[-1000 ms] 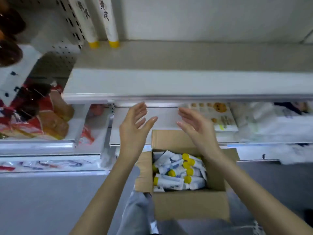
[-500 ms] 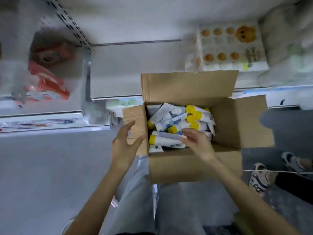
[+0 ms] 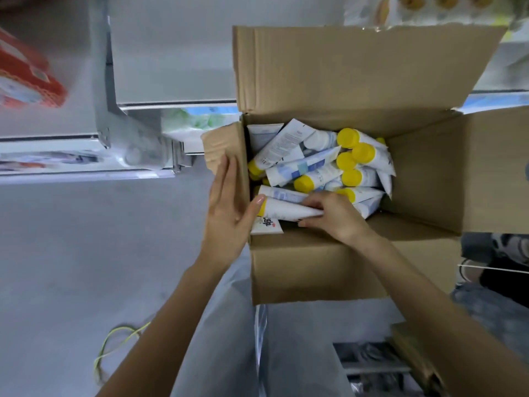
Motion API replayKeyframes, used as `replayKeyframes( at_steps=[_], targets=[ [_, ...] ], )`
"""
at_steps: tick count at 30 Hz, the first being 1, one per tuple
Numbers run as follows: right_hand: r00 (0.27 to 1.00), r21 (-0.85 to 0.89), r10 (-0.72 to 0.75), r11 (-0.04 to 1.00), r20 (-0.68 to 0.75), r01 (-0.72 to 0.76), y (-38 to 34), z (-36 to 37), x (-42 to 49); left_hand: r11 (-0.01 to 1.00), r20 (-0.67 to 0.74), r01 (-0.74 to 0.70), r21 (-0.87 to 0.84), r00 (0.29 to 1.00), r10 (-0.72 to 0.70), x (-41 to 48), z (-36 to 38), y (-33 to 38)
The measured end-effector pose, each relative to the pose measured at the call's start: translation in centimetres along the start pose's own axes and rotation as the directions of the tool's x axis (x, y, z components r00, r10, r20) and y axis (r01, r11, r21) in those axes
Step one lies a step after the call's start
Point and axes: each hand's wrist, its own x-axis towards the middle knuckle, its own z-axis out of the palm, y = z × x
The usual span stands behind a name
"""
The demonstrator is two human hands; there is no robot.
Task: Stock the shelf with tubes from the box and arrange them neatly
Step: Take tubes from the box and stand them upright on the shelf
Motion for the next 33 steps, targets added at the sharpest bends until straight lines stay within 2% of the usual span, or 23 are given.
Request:
replayKeyframes(
  at_steps=[4, 10, 13, 16, 23, 26, 27, 28, 29, 31, 33],
  targets=[
    [0.999, -0.005, -0.023, 1.000, -0.034, 0.023, 0.0, -0.1, 0.3, 1.000, 0.007, 0.021, -0.014, 1.000, -0.021, -0.2, 0.4, 0.0],
    [0.994, 0.290, -0.007, 0.956, -0.108, 0.038, -2.1, -3.9, -2.2, 0.998, 0.071, 0.008, -0.068, 0.997, -0.003, -0.6, -1.2, 0.6],
    [0.988, 0.492, -0.017, 0.866, -0.151, 0.090, -4.6, -6.5, -3.7, 0.995, 0.130, -0.016, -0.099, 0.991, 0.029, -0.9, -2.3, 1.3],
    [0.987, 0.590, -0.052, 0.796, -0.149, 0.131, -7.1, -8.2, -4.4, 0.987, 0.182, -0.009, -0.160, 0.983, 0.039, -1.4, -3.2, 2.5],
    [0.976, 0.626, -0.145, 0.750, -0.160, 0.214, -12.3, -8.3, -3.0, 0.968, 0.137, 0.118, -0.222, 0.987, -0.089, -1.5, -5.2, 3.4],
    [0.983, 0.763, -0.124, 0.620, -0.135, 0.183, -12.3, -7.6, -1.8, 0.875, 0.188, 0.239, -0.421, 0.967, -0.173, -1.7, -5.6, 2.9],
    [0.986, 0.777, -0.101, 0.608, -0.131, 0.165, -11.7, -7.3, -1.4, 0.836, 0.194, 0.276, -0.475, 0.959, -0.206, -1.8, -5.7, 2.7],
    [0.989, 0.753, -0.068, 0.642, -0.133, 0.146, -10.6, -6.9, -0.9, 0.812, 0.190, 0.300, -0.500, 0.953, -0.235, -2.0, -5.8, 2.3],
    [0.989, 0.677, -0.039, 0.725, -0.142, 0.126, -9.1, -6.4, -0.3, 0.801, 0.180, 0.314, -0.509, 0.949, -0.257, -2.1, -5.8, 1.9],
    [0.990, 0.398, -0.025, 0.914, -0.136, 0.078, -5.8, -5.0, 0.6, 0.788, 0.153, 0.331, -0.519, 0.943, -0.296, -2.6, -5.7, 1.0],
    [0.996, 0.211, 0.012, 0.977, -0.085, 0.007, -3.1, -3.4, 1.1, 0.779, 0.130, 0.348, -0.522, 0.935, -0.331, -3.0, -5.6, 0.1]
  ],
)
